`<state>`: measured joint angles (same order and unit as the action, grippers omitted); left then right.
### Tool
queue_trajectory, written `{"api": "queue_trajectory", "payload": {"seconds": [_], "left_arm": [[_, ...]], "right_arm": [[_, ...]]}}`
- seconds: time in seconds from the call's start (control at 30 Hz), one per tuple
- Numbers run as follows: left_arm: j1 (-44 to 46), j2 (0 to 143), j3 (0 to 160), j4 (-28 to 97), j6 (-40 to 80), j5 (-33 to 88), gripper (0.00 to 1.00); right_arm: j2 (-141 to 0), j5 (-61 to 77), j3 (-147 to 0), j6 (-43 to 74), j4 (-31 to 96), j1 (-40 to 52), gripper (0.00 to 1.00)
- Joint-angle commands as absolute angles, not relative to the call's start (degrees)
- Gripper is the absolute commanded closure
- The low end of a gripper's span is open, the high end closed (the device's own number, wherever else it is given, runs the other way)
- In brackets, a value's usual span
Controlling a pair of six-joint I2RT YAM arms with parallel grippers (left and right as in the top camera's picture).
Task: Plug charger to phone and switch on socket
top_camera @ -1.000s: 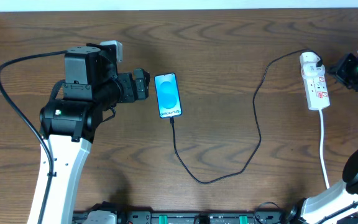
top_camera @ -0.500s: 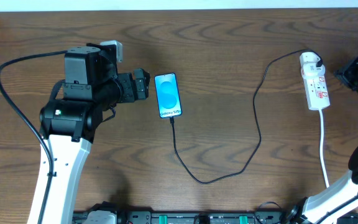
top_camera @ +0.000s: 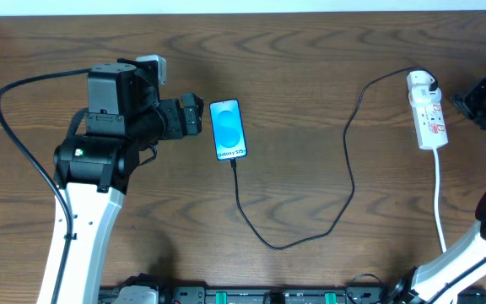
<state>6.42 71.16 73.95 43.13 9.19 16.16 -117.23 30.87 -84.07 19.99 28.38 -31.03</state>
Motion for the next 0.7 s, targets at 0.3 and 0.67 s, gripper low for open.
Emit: {"api": "queue_trajectory", "payload": {"seconds": [0.3, 0.67], "left_arm": [[6.13, 71.22, 74.22, 43.27, 9.28, 15.77, 0.04], [6.13, 71.22, 74.22, 43.27, 9.28, 15.77, 0.04]], "right_arm": [[-121.95, 32.73, -85.01, 23.2, 26.7, -31.4, 0.99], [-122.08, 32.62, -84.99, 23.79, 26.06, -30.74, 0.99]]}}
